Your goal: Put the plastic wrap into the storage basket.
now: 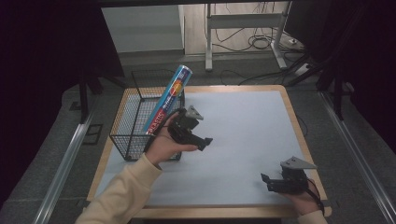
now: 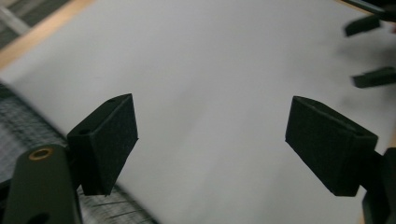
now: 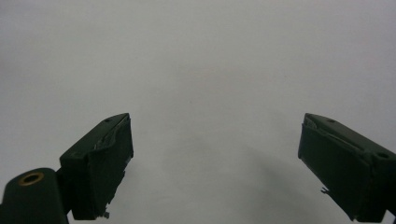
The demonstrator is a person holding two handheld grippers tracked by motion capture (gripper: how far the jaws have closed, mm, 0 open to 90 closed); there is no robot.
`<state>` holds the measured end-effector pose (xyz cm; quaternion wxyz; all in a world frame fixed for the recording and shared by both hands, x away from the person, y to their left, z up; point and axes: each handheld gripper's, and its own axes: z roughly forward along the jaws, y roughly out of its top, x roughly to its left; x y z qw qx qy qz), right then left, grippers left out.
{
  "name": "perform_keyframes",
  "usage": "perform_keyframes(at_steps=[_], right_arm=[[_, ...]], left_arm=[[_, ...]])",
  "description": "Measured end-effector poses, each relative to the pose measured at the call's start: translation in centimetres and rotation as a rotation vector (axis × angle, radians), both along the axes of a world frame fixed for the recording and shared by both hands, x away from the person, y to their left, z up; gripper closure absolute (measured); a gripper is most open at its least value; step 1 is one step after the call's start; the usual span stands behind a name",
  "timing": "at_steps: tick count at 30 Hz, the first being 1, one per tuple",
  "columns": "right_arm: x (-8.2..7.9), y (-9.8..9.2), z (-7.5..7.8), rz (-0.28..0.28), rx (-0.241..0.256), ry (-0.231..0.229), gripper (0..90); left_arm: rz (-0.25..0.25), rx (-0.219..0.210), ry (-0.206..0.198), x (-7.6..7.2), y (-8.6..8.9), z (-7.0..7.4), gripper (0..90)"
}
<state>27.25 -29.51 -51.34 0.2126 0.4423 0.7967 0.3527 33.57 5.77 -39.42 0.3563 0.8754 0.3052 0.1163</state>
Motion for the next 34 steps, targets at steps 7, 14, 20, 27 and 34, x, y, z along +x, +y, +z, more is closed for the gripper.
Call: perform_keyframes(at_steps=[7,14,20,27,34], right_arm=[[0.0,-0.1,0.0,-0.002,0.001,-0.001,10.3],[0.0,-0.1,0.0,-0.001,-0.001,-0.003,10.3],[0.0,0.0,0.0,0.002,-0.001,-0.010,10.3],[-0.1,0.0,0.2,0.007,0.003,-0.028,10.3],[-0.1,0.2,0.4,0.020,0.010,-0.050,10.3]], left_arm=[[-0.050,-0.014,0.032,-2.3,-1.8,-3.2,17.5],[-0.058,-0.001,0.055,-3.5,-1.9,-6.2,17.8],[-0.049,0.003,0.094,-3.9,-1.5,-8.5,17.9],[-0.055,0.004,0.094,-4.1,-1.6,-8.9,17.9],[-0.050,0.008,0.100,-4.2,-1.6,-9.5,17.8]])
